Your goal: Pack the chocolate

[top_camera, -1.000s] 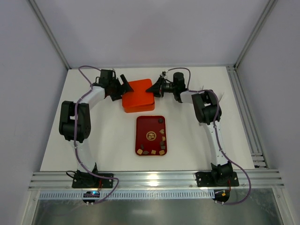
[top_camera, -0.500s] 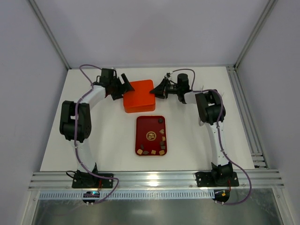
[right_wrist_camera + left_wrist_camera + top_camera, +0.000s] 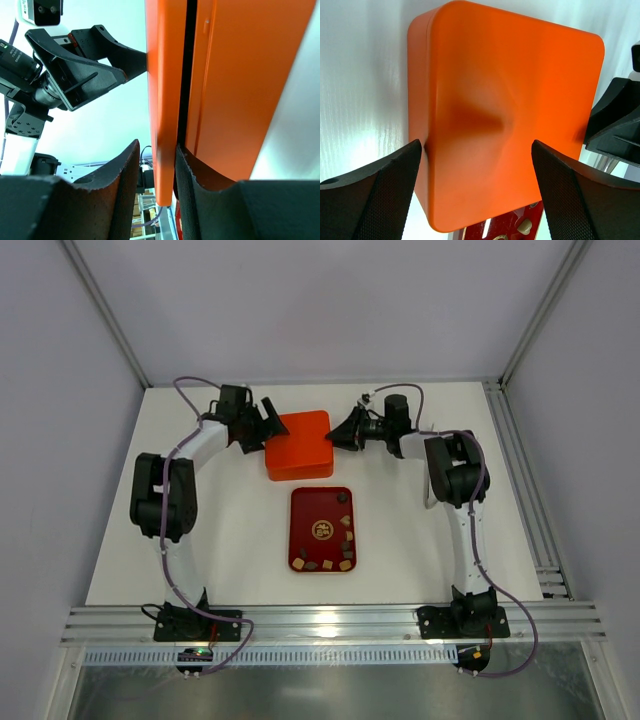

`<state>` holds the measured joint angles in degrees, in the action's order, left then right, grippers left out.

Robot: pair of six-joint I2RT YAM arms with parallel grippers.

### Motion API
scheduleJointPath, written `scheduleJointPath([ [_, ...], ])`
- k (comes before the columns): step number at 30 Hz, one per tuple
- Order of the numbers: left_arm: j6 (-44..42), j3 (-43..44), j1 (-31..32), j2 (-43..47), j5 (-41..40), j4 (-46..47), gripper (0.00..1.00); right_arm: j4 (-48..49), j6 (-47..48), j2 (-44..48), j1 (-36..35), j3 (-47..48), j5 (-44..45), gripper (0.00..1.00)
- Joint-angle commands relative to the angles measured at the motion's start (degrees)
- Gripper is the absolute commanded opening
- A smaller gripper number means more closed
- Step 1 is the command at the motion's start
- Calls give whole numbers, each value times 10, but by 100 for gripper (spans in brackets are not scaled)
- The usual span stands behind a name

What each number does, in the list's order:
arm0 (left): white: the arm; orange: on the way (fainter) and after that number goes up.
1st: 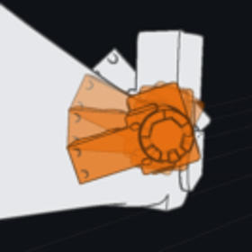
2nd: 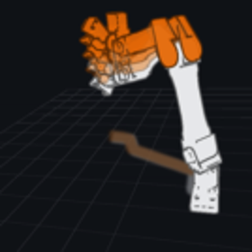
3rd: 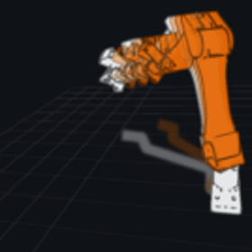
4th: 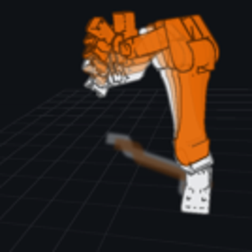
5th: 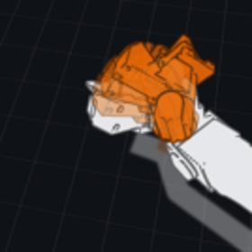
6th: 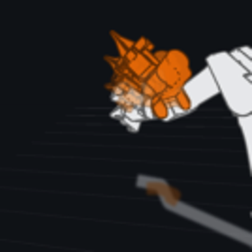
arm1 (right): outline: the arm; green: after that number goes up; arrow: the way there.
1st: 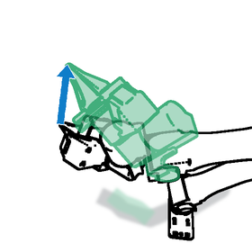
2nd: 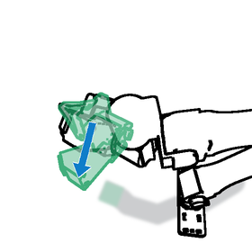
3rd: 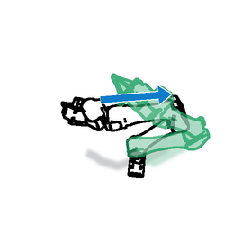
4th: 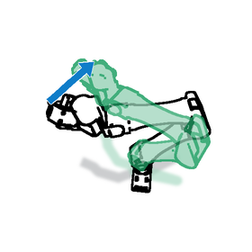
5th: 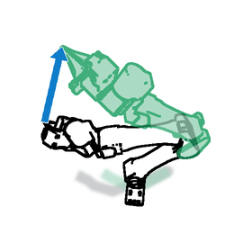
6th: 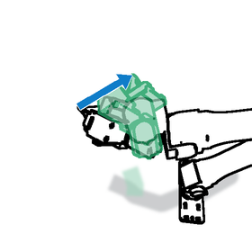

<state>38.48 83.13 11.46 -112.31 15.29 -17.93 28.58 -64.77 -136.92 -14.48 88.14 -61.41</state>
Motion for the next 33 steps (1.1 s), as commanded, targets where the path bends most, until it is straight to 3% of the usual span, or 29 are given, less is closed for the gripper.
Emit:
scheduleJointPath([
  [1,-10,25,4,-5,-10,-4,88,-13,33,39,10,-10,9,37],
  [7,-12,32,8,-9,-12,-10,88,-15,40,45,16,-23,9,38],
  [13,-17,41,13,-13,-26,-25,88,-93,111,55,19,-24,29,38],
  [26,-17,65,22,-31,-62,-65,88,-204,214,92,19,-24,81,56],
  [33,-31,115,37,-60,-112,-139,88,-221,238,113,14,-29,105,67],
])
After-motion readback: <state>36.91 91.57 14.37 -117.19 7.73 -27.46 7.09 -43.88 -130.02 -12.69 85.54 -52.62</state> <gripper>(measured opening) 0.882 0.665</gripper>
